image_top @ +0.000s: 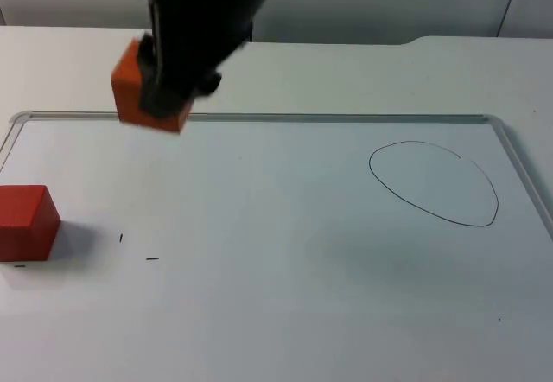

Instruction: Pick up one cube with the left hand and another cube with the right hand. First place the cube in the right hand at the target position, then stack the cube in the left hand on top.

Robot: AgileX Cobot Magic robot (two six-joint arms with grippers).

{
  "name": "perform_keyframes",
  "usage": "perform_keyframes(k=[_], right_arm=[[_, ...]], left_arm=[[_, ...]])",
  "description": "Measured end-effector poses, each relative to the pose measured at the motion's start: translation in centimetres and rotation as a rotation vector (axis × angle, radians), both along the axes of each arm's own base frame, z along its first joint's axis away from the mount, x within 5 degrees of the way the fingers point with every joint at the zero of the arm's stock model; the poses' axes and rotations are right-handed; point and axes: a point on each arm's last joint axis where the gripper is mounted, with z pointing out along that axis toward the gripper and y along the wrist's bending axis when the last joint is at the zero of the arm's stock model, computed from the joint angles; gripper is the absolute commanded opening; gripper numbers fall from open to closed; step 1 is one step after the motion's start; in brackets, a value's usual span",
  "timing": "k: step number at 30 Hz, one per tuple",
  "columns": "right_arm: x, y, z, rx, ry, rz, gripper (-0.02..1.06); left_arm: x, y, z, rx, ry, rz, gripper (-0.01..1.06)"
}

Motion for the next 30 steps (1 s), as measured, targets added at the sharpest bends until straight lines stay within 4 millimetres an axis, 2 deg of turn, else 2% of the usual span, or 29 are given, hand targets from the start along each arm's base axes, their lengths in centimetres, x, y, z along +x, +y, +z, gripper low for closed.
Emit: perform_keyframes(k=[3,4,7,8,9,11,15,16,19,22,25,30], right_arm=[[-1.4,-2.0,6.3,0.102,-0.063,-0.049,0.00],[-1.4,-2.0,6.3,0.102,-0.063,-0.049,0.00],[-3.1,-4.9,12.1,0.197,-0.120,-0.096,0.00],[-3.6,-5.8,13.4,0.220,-0.130,-0.112,0.00],[-3.6,-5.8,13.4,0.220,-0.130,-0.112,0.00],[-4.6,-7.6,16.1,0.274,-0.159,-0.148,0.00],[-5.9,-11.1,19.9,0.374,-0.184,-0.247,0.00],[-5.9,-11.1,19.9,0.374,-0.184,-0.247,0.00],[-7.0,-13.1,21.2,0.421,-0.198,-0.299,0.00],[-7.8,-14.0,21.4,0.439,-0.205,-0.315,0.00],[-9.2,-15.2,21.1,0.460,-0.209,-0.331,0.00],[-10.2,-16.1,20.7,0.491,-0.201,-0.350,0.00]], left_arm=[[0.0,0.0,0.0,0.000,0.000,0.000,1.01],[0.0,0.0,0.0,0.000,0.000,0.000,1.01],[0.0,0.0,0.0,0.000,0.000,0.000,1.01],[0.0,0.0,0.0,0.000,0.000,0.000,1.01],[0.0,0.0,0.0,0.000,0.000,0.000,1.01],[0.0,0.0,0.0,0.000,0.000,0.000,1.01],[0.0,0.0,0.0,0.000,0.000,0.000,1.01],[0.0,0.0,0.0,0.000,0.000,0.000,1.01],[0.0,0.0,0.0,0.000,0.000,0.000,1.01],[0.0,0.0,0.0,0.000,0.000,0.000,1.01],[0.0,0.0,0.0,0.000,0.000,0.000,1.01],[0.0,0.0,0.0,0.000,0.000,0.000,1.01]])
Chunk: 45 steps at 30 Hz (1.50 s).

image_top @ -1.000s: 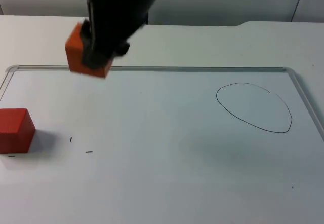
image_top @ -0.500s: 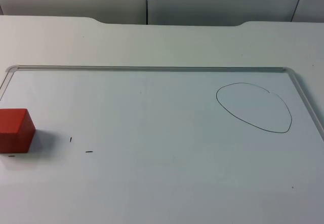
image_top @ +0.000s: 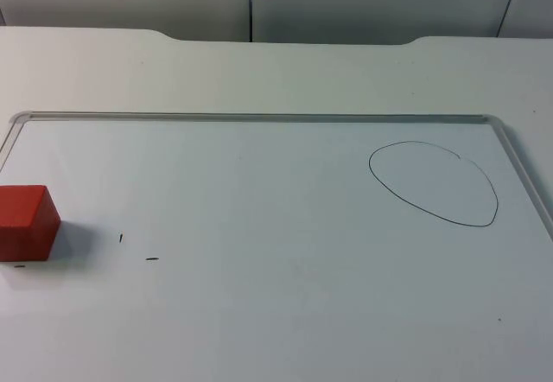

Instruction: Pick up one cube with the left hand and another cube with the right hand. First place the cube in the right hand at the target position, then stack the cube in the left hand on top.

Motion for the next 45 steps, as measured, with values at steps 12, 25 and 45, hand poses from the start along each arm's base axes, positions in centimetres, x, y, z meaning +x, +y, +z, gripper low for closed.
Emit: perform_keyframes(k=[12,25,45], right_arm=[[-2.4,-1.8,0.6,0.054,-0.005,-0.015,0.00],[-2.3,-1.8,0.8,0.074,-0.022,-0.021,0.00],[-2.2,-1.7,1.0,0.069,-0.064,-0.007,0.00]], left_arm=[[0.0,0.0,0.7,-0.004,-0.047,-0.004,1.01],[8.0,-1.2,5.2,-0.039,-0.040,-0.096,1.00],[29.0,-2.8,-1.7,-0.064,0.563,-0.202,1.00]])
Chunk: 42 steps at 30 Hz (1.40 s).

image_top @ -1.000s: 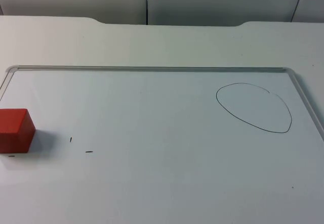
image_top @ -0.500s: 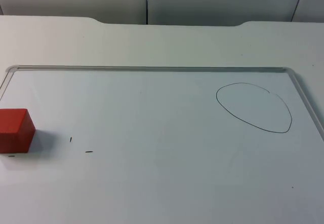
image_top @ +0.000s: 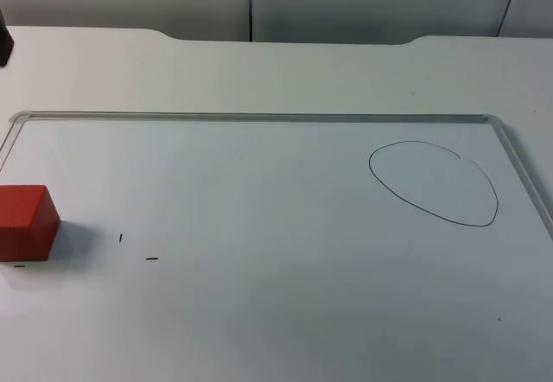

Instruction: Pick up one cube with the left hand and another cube with the right hand. First place the cube in the right hand at the target position, then stack the cube in the left hand on top.

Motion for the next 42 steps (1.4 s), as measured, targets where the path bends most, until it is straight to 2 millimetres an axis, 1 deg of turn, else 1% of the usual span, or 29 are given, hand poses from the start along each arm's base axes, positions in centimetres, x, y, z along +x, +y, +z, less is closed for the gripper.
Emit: perform_keyframes(k=[1,2,5,6,7,12,13,16,17,19,21,25,31,37,42], right_arm=[[0.0,0.0,0.0,-0.001,-0.001,0.001,0.00],[0.0,0.0,0.0,-0.001,-0.001,0.001,0.00],[0.4,0.3,-0.3,-0.010,0.004,0.002,0.00],[0.5,0.4,-0.5,-0.013,0.009,0.002,0.00],[0.5,0.4,-0.5,-0.013,0.009,0.002,0.00],[2.1,1.7,-2.1,-0.049,0.053,0.003,0.00],[2.1,1.7,-2.1,-0.049,0.053,0.003,0.00],[2.5,2.0,-2.5,-0.059,0.065,0.003,0.00],[2.5,2.0,-2.5,-0.059,0.065,0.003,0.00],[2.5,2.0,-2.5,-0.057,0.065,0.003,0.00],[2.5,2.0,-2.5,-0.055,0.065,0.003,0.00],[2.5,2.0,-2.5,-0.057,0.064,0.004,0.00],[2.5,2.0,-2.5,-0.065,0.067,0.007,0.00],[2.5,2.0,-2.5,-0.065,0.067,0.007,0.00],[2.5,2.0,-2.5,-0.065,0.067,0.007,0.00]], left_arm=[[0.5,0.0,-1.0,-0.003,0.036,0.002,1.00],[0.5,0.0,-1.0,-0.003,0.036,0.002,1.00],[1.6,-0.2,-3.7,-0.012,0.128,0.007,1.00],[2.0,-0.2,-4.9,-0.016,0.171,0.010,1.00],[2.0,-0.2,-4.9,-0.016,0.171,0.010,1.00],[2.7,-0.7,-7.8,-0.026,0.266,0.005,1.00],[2.7,-0.7,-7.8,-0.026,0.266,0.005,1.00],[2.9,-1.6,-9.1,-0.019,0.298,-0.023,1.00],[2.9,-1.6,-9.1,-0.019,0.298,-0.023,1.00],[3.2,-2.2,-10.4,-0.013,0.326,-0.039,1.00],[3.4,-2.3,-11.3,-0.011,0.344,-0.037,1.00],[3.7,-2.2,-12.1,-0.008,0.344,-0.029,1.00],[3.9,-2.2,-12.2,-0.007,0.323,-0.022,1.00],[4.0,-2.0,-12.9,0.019,0.347,-0.004,1.00],[4.0,-1.8,-13.0,0.038,0.350,0.002,1.00]])
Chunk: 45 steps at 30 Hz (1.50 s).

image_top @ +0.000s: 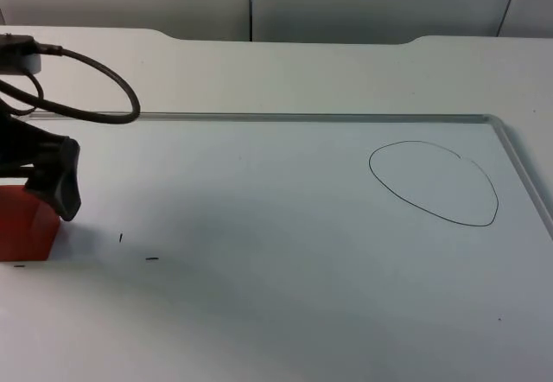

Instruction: Pick up one cube with the left hand and another cube with the right hand. First place the cube in the right hand at the target position, then stack the cube in the left hand on top.

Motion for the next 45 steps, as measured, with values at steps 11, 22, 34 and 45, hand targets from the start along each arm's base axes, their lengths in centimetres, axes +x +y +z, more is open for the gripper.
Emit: perform_keyframes(k=[11,22,34,45], right_arm=[[0.0,0.0,0.0,-0.001,0.002,0.000,0.00],[-0.1,0.0,-0.1,-0.020,0.004,0.010,0.00],[-0.1,0.0,-0.2,-0.022,0.005,0.011,0.00],[-0.2,-0.1,-0.1,-0.024,0.008,0.012,0.00]], left_arm=[[0.2,0.1,-1.2,0.013,0.021,-0.004,1.00],[0.3,0.1,-1.9,0.016,0.027,-0.003,0.59],[0.0,0.1,-1.7,0.014,0.048,-0.004,0.00],[-2.3,0.2,8.7,-0.023,-0.200,-0.010,0.00]])
